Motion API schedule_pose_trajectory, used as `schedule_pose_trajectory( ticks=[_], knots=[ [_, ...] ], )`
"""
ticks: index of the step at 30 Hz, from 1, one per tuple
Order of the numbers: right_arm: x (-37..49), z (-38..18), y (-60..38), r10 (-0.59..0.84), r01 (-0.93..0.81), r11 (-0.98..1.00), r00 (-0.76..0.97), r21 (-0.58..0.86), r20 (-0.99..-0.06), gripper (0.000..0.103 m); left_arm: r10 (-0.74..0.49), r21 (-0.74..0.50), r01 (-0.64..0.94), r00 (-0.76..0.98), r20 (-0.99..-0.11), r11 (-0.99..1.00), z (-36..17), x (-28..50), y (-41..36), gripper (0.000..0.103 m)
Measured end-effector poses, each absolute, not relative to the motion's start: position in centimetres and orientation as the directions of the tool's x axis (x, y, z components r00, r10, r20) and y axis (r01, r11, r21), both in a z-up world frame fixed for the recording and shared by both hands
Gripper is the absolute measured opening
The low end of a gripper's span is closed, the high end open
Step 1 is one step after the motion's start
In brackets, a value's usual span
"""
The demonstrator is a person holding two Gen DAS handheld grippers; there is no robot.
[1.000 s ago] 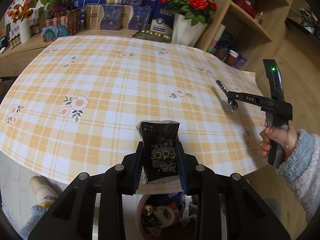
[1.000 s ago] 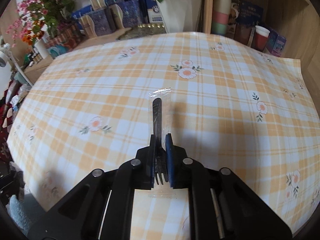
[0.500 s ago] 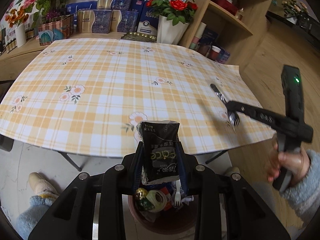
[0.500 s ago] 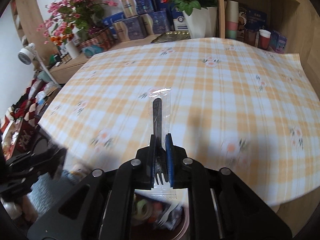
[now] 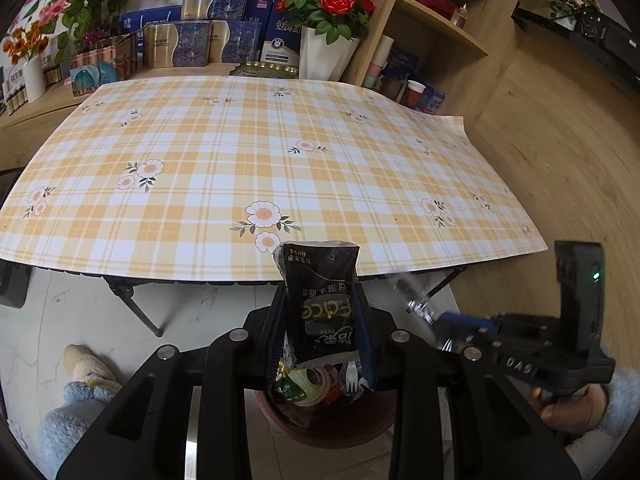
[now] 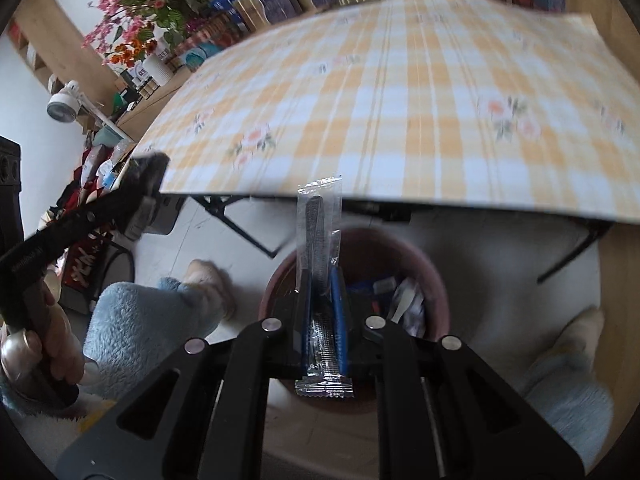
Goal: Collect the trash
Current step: 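Carry the pack and fork over the bin and open both tools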
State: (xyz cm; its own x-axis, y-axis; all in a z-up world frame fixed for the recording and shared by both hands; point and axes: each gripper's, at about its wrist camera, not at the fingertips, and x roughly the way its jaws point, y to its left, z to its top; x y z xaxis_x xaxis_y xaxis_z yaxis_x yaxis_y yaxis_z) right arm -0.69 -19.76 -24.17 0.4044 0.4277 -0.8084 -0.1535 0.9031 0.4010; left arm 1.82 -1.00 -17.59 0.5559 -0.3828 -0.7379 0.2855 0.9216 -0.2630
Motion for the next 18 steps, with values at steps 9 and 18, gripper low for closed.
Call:
schedule_pose_trajectory(
  ticks=[9,18],
  knots=[
    [-0.56,-24.81,-20.09,0.436,-0.121,0.897,0.391,0.424,-0.810,0.014,-0.378,-0.265,0.277,0.546,-0.748,0.924,-18.11,1.94,-0.99,0.031],
    [-0.39,-24.18,-20.20,0.448,-0.116,0.890,0.395,0.441,-0.802,0.040,-0.377,-0.265,0.276,0.543,-0.750,0.924,-18.23,1.98,-1.03,0.031]
  ],
)
